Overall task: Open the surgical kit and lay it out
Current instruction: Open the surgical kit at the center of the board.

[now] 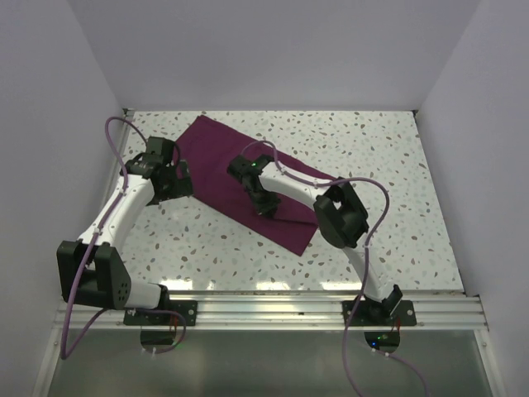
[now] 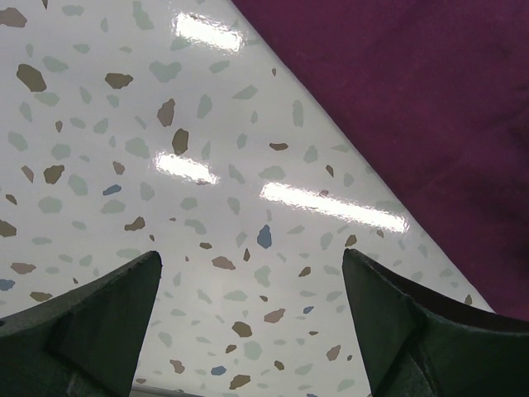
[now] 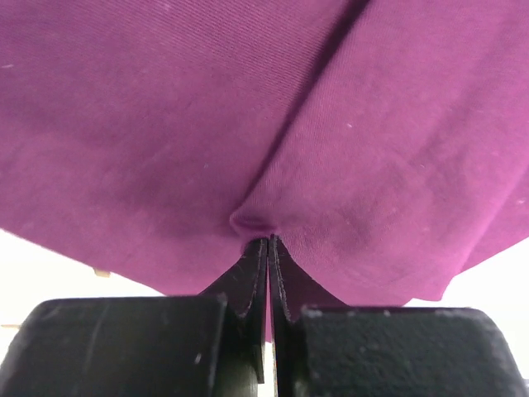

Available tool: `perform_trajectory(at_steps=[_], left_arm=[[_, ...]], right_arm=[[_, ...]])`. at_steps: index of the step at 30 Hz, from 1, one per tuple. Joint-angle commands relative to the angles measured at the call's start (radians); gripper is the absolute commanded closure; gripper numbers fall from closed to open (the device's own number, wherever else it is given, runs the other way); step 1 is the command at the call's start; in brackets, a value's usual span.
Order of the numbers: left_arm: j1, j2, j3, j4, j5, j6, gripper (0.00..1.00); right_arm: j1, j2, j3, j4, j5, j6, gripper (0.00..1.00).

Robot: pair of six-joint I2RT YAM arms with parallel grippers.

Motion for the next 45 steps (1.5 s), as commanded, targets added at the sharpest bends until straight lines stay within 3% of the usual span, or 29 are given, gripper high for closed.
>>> perform_trajectory(at_steps=[1,8,14,20,25,31,36,41,42,44,45], left_arm=[[-0.002,-0.029,0.030,-0.011,-0.012,0.005,0.05],[-0.002,-0.077,0.090,-0.064,-0.029,0.008,0.06],[-0.002,-0.160,0.180,-0.153,-0.063,-0.044,0.04],[-0.002,-0.224,0.304,-0.291,-0.073,-0.106,0.04],[-0.002,-0.288,0.373,-0.383,-0.128,-0.153,0.03],[-0.002,-0.337,0.458,-0.477,-0.153,-0.201,0.04],[-0.002,-0.425,0.438,-0.477,-0.122,-0.247,0.03],[-0.002,-0.439,0.389,-0.477,-0.109,-0.277,0.02],[-0.002,-0.436,0.383,-0.477,-0.107,-0.287,0.03],[-0.002,-0.427,0.384,-0.477,-0.109,-0.293,0.03],[-0.002,-0.422,0.386,-0.477,-0.110,-0.294,0.03]], right_arm=[[-0.001,0.021,0.026,-0.001,0.015,-0.009,1.00],[-0.001,-0.039,0.030,0.005,0.032,-0.019,1.00],[0.013,-0.192,0.015,-0.004,-0.023,-0.015,1.00],[0.093,-0.344,-0.038,-0.008,-0.069,0.001,1.00],[0.238,-0.427,-0.060,-0.011,-0.173,0.001,1.00],[0.487,-0.606,-0.253,0.057,-0.269,0.040,1.00],[0.654,-0.753,-0.537,0.146,-0.353,0.108,1.00],[0.694,-0.849,-0.724,0.183,-0.352,0.155,1.00],[0.694,-0.847,-0.729,0.155,-0.335,0.159,0.53],[0.696,-0.838,-0.723,0.116,-0.273,0.165,0.28],[0.694,-0.835,-0.711,0.093,-0.231,0.175,0.02]])
